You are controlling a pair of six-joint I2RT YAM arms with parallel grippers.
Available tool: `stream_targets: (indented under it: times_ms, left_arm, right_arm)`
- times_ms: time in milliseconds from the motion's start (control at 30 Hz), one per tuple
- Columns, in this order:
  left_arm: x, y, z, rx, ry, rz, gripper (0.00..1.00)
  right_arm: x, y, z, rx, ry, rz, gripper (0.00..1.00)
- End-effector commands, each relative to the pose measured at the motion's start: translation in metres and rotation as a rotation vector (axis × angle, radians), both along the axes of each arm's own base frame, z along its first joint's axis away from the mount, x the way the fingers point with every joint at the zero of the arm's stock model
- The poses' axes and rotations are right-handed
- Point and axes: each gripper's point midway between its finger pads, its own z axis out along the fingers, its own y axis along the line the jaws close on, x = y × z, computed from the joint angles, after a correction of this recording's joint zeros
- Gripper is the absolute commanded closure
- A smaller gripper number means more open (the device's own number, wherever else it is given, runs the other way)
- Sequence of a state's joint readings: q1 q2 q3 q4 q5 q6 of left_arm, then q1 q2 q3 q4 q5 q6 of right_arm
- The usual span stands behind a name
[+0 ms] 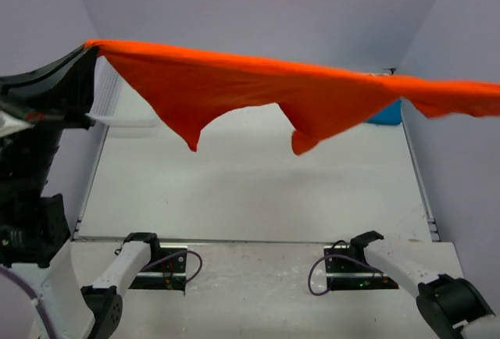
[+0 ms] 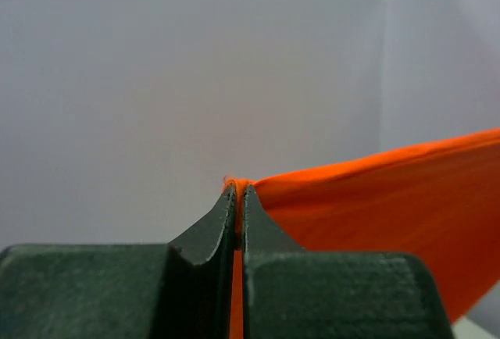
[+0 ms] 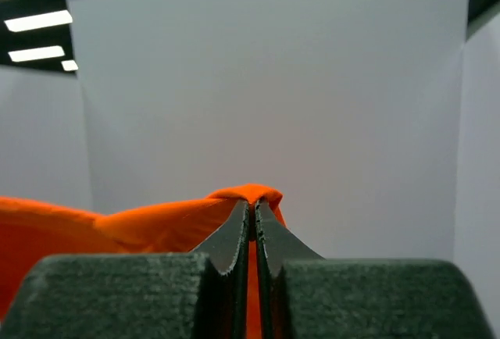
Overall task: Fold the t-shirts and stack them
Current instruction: Flatten out the tshirt
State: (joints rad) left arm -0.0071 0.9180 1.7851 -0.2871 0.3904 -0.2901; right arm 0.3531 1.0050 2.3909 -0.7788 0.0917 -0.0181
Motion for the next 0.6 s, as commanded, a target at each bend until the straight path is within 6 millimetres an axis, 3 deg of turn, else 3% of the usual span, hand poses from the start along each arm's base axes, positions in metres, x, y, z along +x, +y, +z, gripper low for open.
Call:
stream_targets:
  times_ms: [0,100,200,300,333,367,400,433,467,500,533,567]
  left_arm:
    - [-0.007,-0.015,0.005,-0.012,0.012,-0.108,1.00]
    - [-0.011,-0.017,0.008,-0.017,0.006,-0.122,1.00]
    - [0.010,-0.013,0.000,-0.027,0.056,-0.098,1.00]
    - [0.057,-0.010,-0.027,-0.030,0.163,-0.070,1.00]
    - [0.081,-0.007,-0.040,-0.022,0.202,-0.053,1.00]
    - [0.098,-0.005,-0.052,-0.028,0.241,-0.036,1.00]
    - [0.115,-0.001,-0.061,-0.033,0.265,-0.009,1.00]
    - [0.143,0.003,-0.072,-0.021,0.287,0.015,1.00]
    - [0.158,0.004,-0.079,-0.022,0.296,0.021,1.00]
    - [0.189,0.007,-0.091,-0.022,0.317,0.043,1.00]
    - [0.207,0.008,-0.098,-0.010,0.331,0.053,1.00]
    - [0.214,0.008,-0.085,-0.007,0.305,0.048,1.00]
  right_arm:
    - [-0.016,0.006,0.001,0.009,-0.015,0.068,1.00]
    - [-0.020,0.009,0.001,0.003,-0.025,0.090,1.00]
    - [0.004,0.020,-0.003,-0.004,0.021,0.104,1.00]
    - [0.049,0.042,-0.012,-0.044,0.094,0.131,1.00]
    - [0.063,0.047,-0.013,-0.051,0.108,0.127,1.00]
    - [0.097,0.058,-0.022,-0.078,0.157,0.115,1.00]
    - [0.117,0.063,-0.026,-0.087,0.178,0.103,1.00]
    - [0.159,0.078,-0.037,-0.106,0.230,0.099,1.00]
    - [0.173,0.082,-0.032,-0.135,0.213,0.085,1.00]
    - [0.192,0.088,-0.034,-0.146,0.226,0.082,1.00]
    - [0.211,0.095,-0.034,-0.153,0.227,0.088,1.00]
    - [0.246,0.106,-0.043,-0.151,0.255,0.100,1.00]
